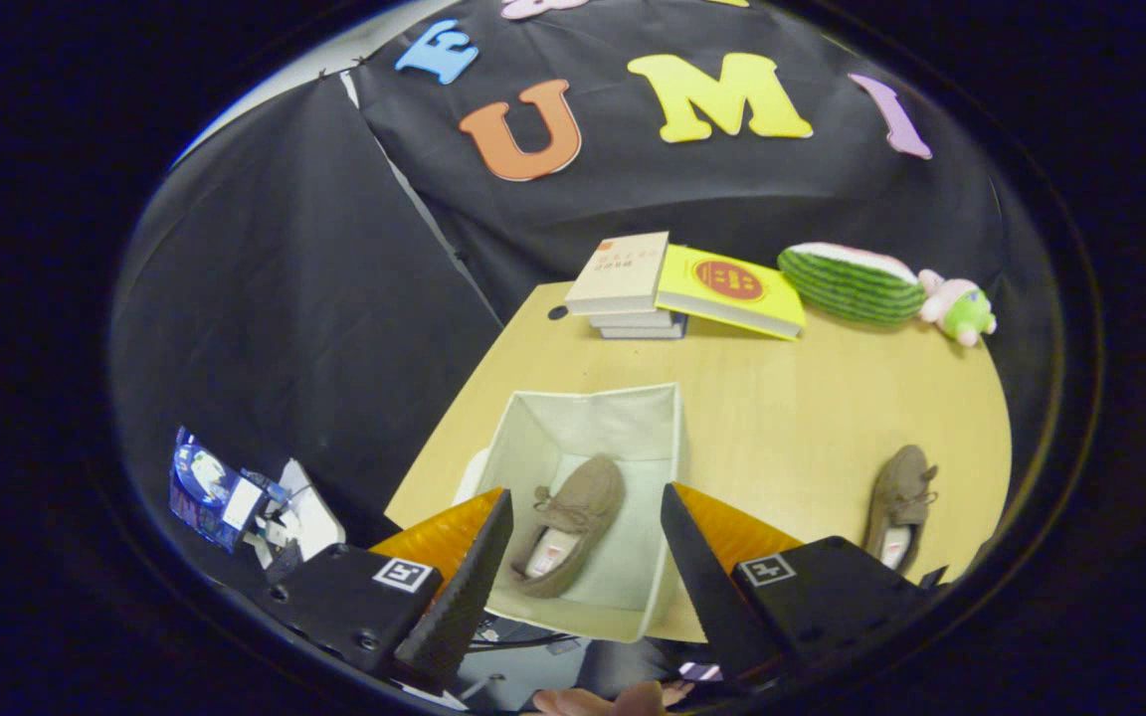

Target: Open the storage box then place both shoes into the box .Put the left shoe in first, then the right shoe, with the right side of both shoes facing outward in a uniform manner.

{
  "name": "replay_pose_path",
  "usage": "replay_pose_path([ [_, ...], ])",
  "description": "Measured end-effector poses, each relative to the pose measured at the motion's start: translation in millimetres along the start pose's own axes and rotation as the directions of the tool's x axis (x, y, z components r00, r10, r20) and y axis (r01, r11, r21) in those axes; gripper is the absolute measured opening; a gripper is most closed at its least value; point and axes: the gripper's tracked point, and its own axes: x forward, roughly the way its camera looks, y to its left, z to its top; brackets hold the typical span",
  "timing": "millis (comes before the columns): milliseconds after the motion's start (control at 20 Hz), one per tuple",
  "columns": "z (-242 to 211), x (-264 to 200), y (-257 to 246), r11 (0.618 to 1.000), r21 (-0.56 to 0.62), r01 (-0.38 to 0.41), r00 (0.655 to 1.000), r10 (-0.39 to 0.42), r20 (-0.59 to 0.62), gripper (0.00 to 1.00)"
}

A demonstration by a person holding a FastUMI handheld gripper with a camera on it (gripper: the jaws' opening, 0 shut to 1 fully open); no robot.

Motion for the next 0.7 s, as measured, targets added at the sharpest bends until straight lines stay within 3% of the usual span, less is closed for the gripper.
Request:
replay_pose_path([
  [250,4.6,-57.3,-89.8,0.977,-0.088,0.192,0.98,-0.186,0.075,0.98],
  [500,-45.9,-76.9,-176.2,0.963,-0.01,0.271,0.959,-0.27,-0.085,0.98],
  [700,-82.6,-69.2,-252.5,0.941,0.034,0.337,0.922,-0.323,-0.211,0.98],
])
